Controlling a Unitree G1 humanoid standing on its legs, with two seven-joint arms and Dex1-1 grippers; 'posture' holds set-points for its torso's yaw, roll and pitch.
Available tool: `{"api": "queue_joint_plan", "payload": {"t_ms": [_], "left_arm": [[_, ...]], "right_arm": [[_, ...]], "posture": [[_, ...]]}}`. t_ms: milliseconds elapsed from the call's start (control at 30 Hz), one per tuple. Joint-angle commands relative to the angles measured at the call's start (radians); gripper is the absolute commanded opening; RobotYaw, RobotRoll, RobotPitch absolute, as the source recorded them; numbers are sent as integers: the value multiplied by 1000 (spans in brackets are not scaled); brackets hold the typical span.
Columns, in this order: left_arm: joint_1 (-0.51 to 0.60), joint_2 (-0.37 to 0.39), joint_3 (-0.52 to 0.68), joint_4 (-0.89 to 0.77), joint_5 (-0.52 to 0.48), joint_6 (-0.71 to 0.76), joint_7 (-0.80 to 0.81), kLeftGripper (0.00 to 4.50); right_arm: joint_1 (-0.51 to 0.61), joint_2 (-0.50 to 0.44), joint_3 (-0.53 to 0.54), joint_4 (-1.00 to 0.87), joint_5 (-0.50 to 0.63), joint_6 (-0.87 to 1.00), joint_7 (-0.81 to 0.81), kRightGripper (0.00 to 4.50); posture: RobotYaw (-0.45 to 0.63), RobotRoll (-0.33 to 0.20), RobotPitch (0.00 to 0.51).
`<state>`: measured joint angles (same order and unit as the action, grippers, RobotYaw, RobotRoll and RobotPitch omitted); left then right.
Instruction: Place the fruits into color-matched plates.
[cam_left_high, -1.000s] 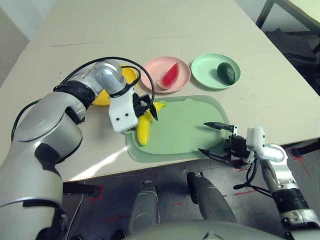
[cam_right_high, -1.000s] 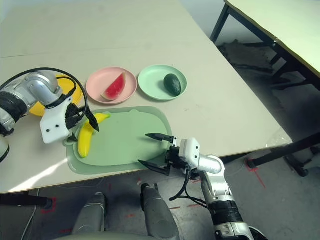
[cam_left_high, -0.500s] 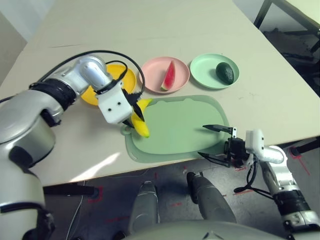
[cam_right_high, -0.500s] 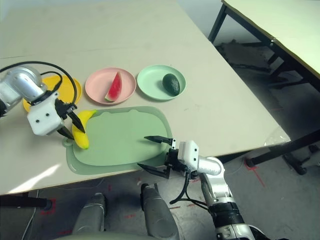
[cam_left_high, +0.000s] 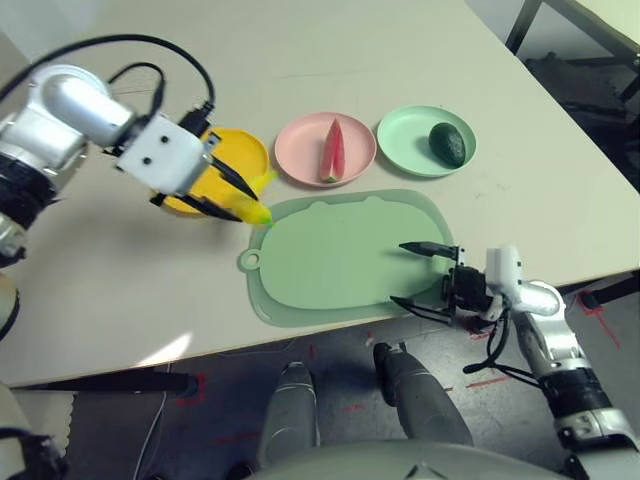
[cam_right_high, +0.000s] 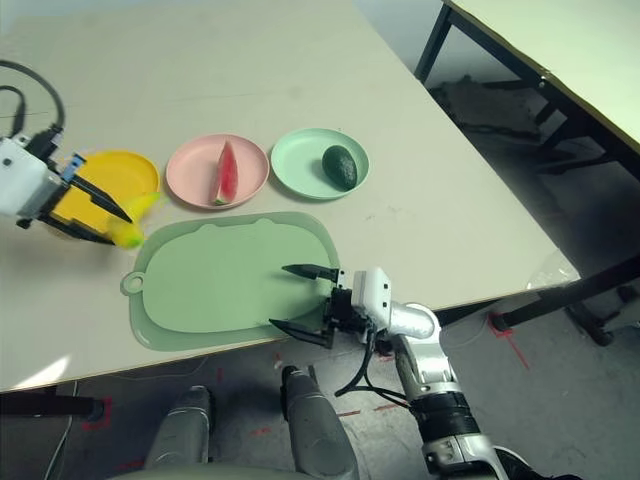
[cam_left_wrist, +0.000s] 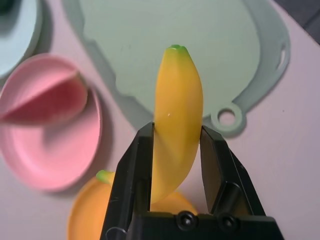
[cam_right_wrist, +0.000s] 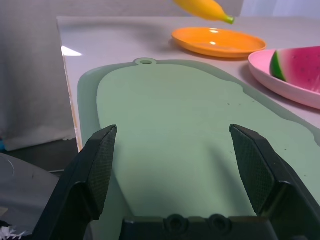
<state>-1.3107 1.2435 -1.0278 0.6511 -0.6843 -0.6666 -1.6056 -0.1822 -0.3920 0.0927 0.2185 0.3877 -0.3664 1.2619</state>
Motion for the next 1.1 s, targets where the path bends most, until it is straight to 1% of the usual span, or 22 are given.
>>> {"api": "queue_joint_plan", "payload": {"t_ms": [33,67,133,200,333,400,467,533,633,767,933,1100], "left_arm": [[19,18,68,-26,-30,64,-9,1358],[21,20,81,-28,-25,73,-9,1358],[21,18,98,3,19,59,-9,1358],[22,5,108,84,96,10,-9,1358],[8,-54,151,321,318,-139,-9,1358],[4,-81,195,416,405,-191,-9,1358],[20,-104,248,510,501,-229,26,1358],[32,-124,296,565,580,-254,67,1358],[37,-149,362,601,672,-266,117,1358],[34,-172,415,627,796,-265,218,1358],[16,-200,453,638,920,-264,311,1358],[27,-233,472,645,1028,-276,437,1358]], "right_arm": [[-7,3,11,20,0,2,12,4500],[-11,4,11,22,1,2,12,4500],[-19,10,6,20,6,4,3,4500],[-22,20,-2,10,15,17,-16,4500],[-9,46,-23,-31,35,69,-89,4500],[6,51,-28,-69,37,100,-131,4500],[53,55,-29,-145,28,148,-201,4500],[95,52,-24,-211,12,185,-252,4500],[133,51,-25,-285,-7,231,-326,4500],[173,60,-14,-366,-27,273,-402,4500],[206,67,19,-392,-53,262,-429,4500],[205,71,32,-408,-70,272,-468,4500]], "posture": [[-71,0,200],[-72,0,199],[-72,0,198],[-72,0,198],[-73,0,199],[-74,0,201],[-78,0,206],[-80,0,208],[-92,0,213],[-122,0,213],[-136,0,213],[-143,0,212]]}}
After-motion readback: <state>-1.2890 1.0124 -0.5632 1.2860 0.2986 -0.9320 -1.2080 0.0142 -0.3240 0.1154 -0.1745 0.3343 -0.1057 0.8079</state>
